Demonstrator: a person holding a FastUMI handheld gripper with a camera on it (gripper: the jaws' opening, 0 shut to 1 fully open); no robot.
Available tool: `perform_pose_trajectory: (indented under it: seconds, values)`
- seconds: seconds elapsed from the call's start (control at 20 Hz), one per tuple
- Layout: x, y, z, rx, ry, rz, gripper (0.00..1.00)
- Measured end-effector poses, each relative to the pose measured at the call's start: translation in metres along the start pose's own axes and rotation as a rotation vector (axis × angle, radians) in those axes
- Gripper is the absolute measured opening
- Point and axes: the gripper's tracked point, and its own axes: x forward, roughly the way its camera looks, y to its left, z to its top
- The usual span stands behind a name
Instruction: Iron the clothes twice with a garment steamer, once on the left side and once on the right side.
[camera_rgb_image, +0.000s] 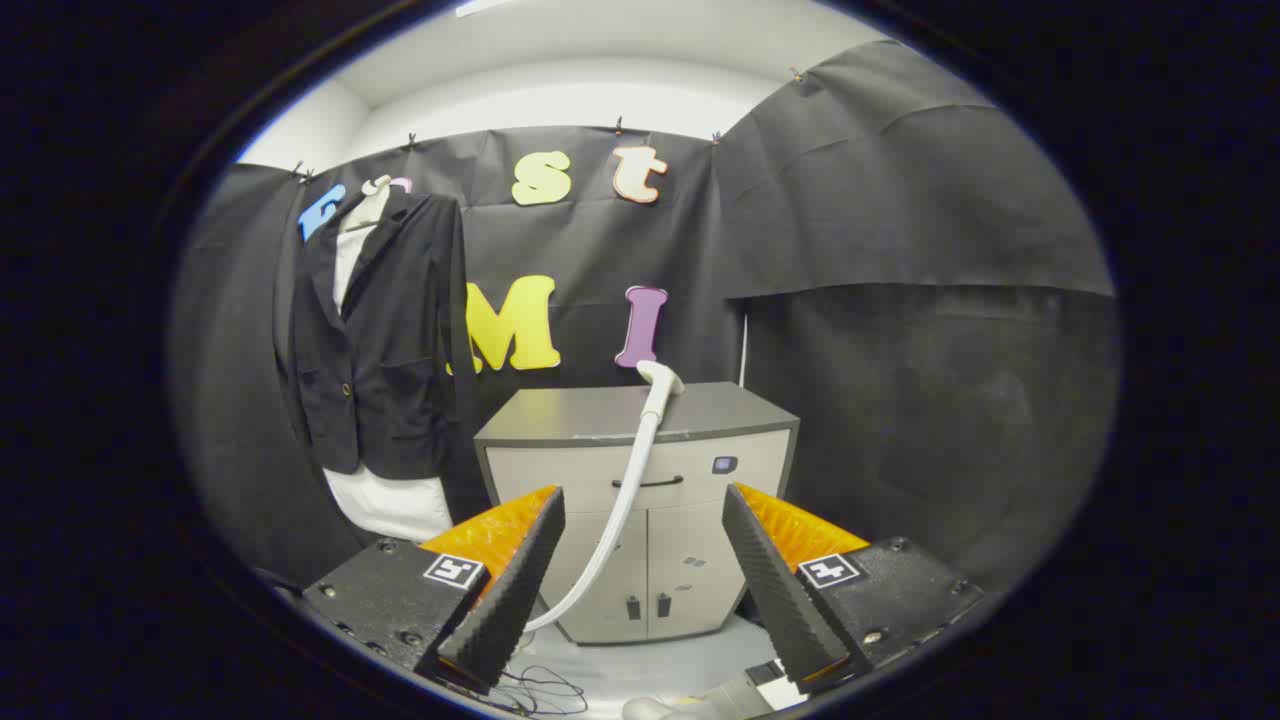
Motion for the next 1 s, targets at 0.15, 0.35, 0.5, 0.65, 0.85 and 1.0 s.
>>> perform_pose_trajectory:
  seconds: [0.15, 0.35, 0.5, 0.65, 0.85, 1.0]
  values:
    - [0.002, -0.001, 0.004, -0.004, -0.001, -0.001, 0.99]
    - [0.003, 0.000, 0.009, -0.008, -0.010, -0.005, 0.99]
    - [0.005, 0.000, 0.011, -0.003, -0.006, -0.011, 1.00]
    - [0.008, 0.000, 0.016, 0.003, -0.006, -0.014, 0.99]
    - [0.025, -0.005, 0.028, -0.007, -0.005, -0.013, 0.99]
    - [0.052, -0.014, 0.041, -0.026, -0.005, -0.022, 0.99]
